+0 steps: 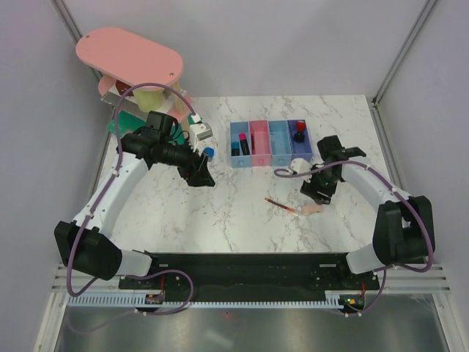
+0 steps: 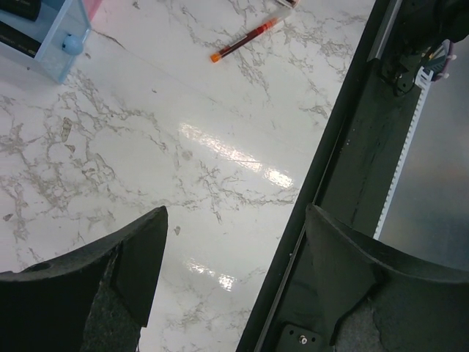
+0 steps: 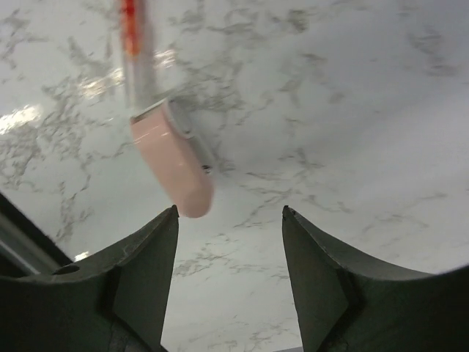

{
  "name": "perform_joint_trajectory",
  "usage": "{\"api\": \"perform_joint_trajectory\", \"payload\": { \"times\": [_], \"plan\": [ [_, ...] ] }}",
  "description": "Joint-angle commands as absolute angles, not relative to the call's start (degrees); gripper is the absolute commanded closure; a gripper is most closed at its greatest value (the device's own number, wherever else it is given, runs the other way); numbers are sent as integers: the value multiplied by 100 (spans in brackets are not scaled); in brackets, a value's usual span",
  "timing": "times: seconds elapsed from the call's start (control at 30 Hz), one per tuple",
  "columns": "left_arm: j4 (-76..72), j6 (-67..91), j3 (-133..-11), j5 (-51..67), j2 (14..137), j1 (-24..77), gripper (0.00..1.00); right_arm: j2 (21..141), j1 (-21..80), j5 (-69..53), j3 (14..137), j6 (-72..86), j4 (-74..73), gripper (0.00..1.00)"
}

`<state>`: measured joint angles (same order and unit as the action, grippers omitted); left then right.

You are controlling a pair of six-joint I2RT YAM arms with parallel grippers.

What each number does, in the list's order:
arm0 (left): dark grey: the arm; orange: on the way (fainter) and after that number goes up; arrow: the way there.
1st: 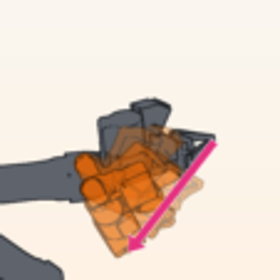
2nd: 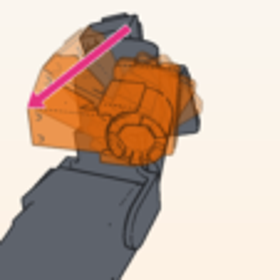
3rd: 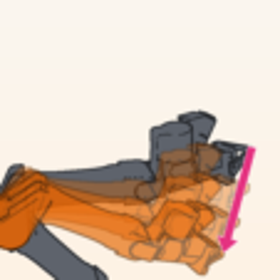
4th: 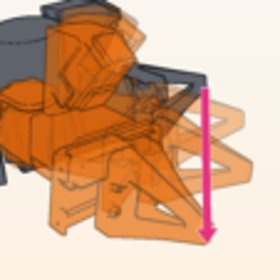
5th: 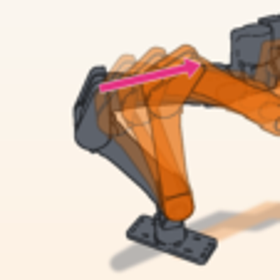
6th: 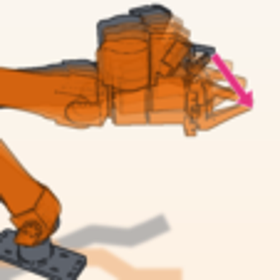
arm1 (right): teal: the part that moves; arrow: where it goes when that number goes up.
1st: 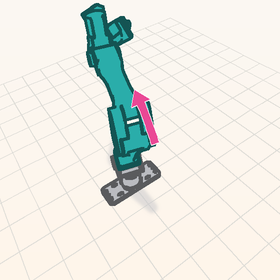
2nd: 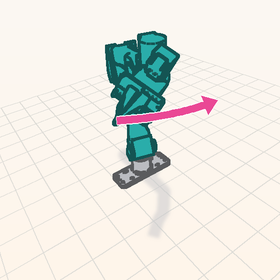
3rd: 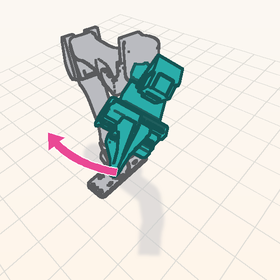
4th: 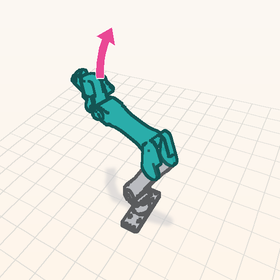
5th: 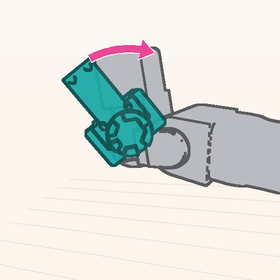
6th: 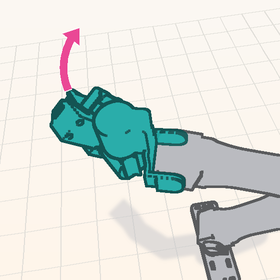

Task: Sort the stationery into containers
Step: Pick up the stapler from the center of the board.

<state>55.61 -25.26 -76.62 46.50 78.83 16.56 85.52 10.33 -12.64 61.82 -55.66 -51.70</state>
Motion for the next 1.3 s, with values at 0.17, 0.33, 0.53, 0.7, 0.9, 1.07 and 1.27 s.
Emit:
{"api": "perform_joint_trajectory", "payload": {
  "times": [0.17,0.33,0.53,0.7,0.9,1.07,1.27],
  "plan": [
    [5897,-2936,-8051,4228,7752,1635,18,7910,1819,-984,5467,-6381,-5555,31],
    [5950,-2883,-8112,4201,7717,1635,18,7980,1907,-967,5142,-6311,-5187,30],
    [5959,-2953,-8253,4043,7901,1635,17,8296,1951,-1011,4922,-6188,-4747,33],
    [5757,-2953,-8279,3859,8288,1635,18,8683,2021,-1020,5009,-5959,-4491,55],
    [5432,-2909,-8297,3533,8735,1626,18,8605,2030,-801,5036,-5880,-4403,91],
    [5195,-2892,-8341,3068,9219,1626,19,8298,2021,-721,5377,-5643,-4473,100],
    [4799,-2751,-8577,2427,10053,1574,20,8139,2021,-975,6397,-5046,-4764,100]
  ]
}}
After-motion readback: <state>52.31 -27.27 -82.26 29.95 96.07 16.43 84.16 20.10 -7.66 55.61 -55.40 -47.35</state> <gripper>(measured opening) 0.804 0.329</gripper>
